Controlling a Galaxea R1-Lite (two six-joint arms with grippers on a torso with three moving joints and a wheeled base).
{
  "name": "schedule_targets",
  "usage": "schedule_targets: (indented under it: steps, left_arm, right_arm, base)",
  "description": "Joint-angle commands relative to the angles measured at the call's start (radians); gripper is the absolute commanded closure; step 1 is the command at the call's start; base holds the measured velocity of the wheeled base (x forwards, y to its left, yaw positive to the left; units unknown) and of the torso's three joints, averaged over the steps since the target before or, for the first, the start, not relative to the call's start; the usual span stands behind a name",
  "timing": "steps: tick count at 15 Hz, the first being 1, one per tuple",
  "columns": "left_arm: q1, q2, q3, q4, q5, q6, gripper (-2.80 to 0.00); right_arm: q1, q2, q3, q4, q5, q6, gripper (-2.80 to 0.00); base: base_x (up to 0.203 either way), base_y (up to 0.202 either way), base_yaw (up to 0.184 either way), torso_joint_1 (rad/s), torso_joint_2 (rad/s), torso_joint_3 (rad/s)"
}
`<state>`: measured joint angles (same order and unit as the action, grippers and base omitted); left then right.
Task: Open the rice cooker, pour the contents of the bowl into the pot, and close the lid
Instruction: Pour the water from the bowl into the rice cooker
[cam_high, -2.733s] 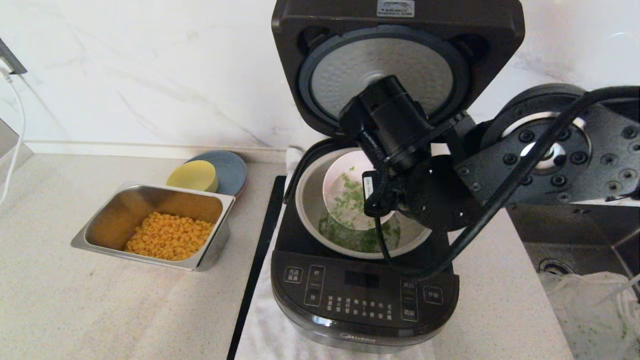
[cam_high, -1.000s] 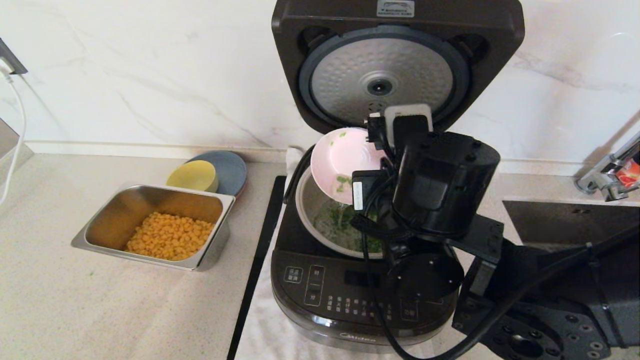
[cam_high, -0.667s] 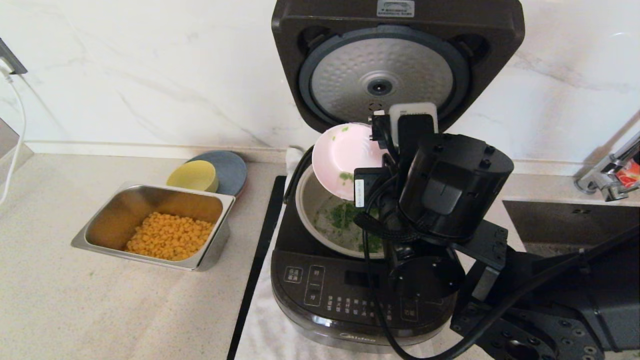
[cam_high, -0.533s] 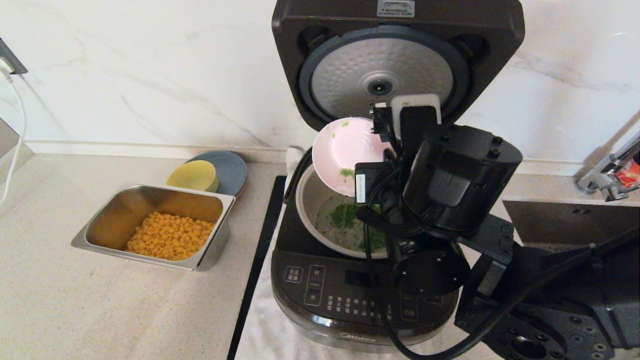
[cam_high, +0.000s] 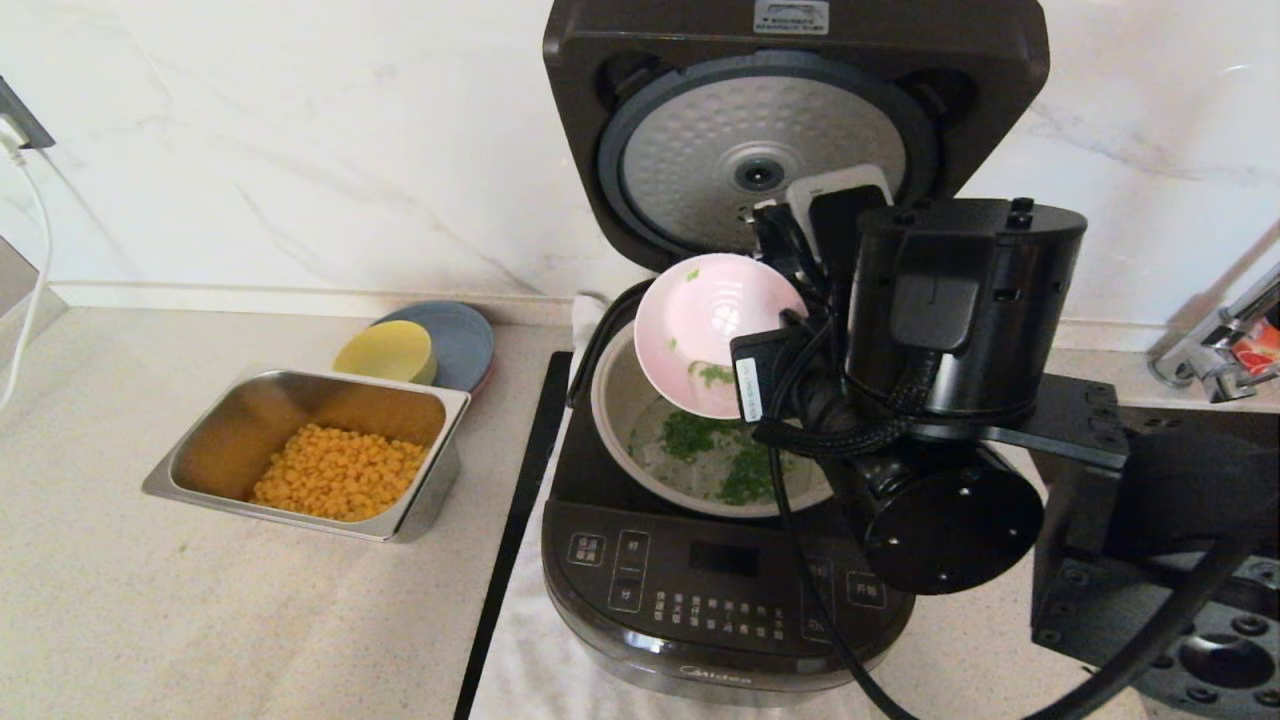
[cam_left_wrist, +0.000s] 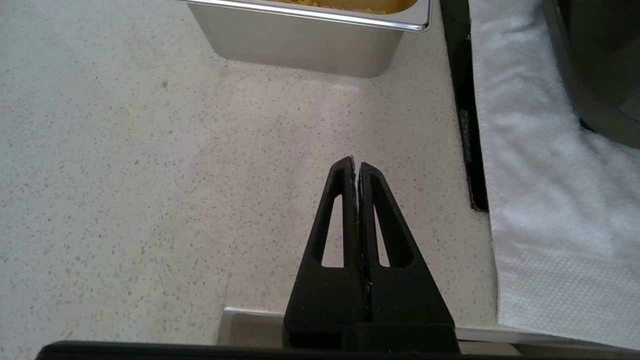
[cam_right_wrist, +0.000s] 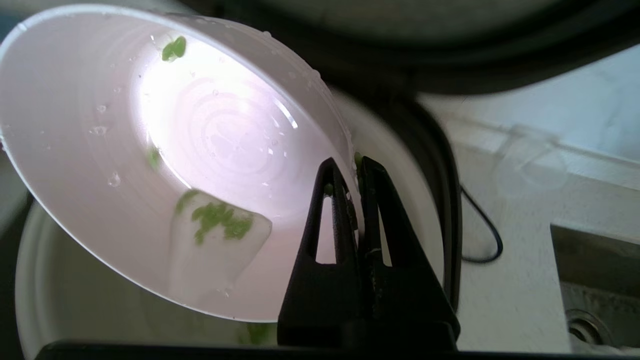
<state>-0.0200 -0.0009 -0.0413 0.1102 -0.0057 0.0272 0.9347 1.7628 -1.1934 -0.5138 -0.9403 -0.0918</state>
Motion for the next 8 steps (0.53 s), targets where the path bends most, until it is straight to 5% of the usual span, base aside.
schedule_targets:
  steps: [1, 4, 8]
  left_arm:
    - [0.000, -0.001, 0.000, 0.000, -0.001, 0.000, 0.00]
    - [0.000, -0.001, 0.000, 0.000, 0.000, 0.000, 0.00]
    - [0.000, -0.001, 0.000, 0.000, -0.002, 0.000, 0.00]
  right_arm:
    - [-0.002, -0.081, -0.012, 0.186, 0.044, 0.043, 0.00]
    - [-0.047, -0.153, -0.060, 0.418, 0.154, 0.131, 0.00]
    - [-0.109, -0.240, -0.134, 0.757, 0.352, 0.366, 0.00]
  base:
    - [0.000, 0.000, 0.000, 0.000, 0.00, 0.000]
    - [0.000, 0.000, 0.000, 0.000, 0.00, 0.000]
    - [0.000, 0.000, 0.000, 0.000, 0.00, 0.000]
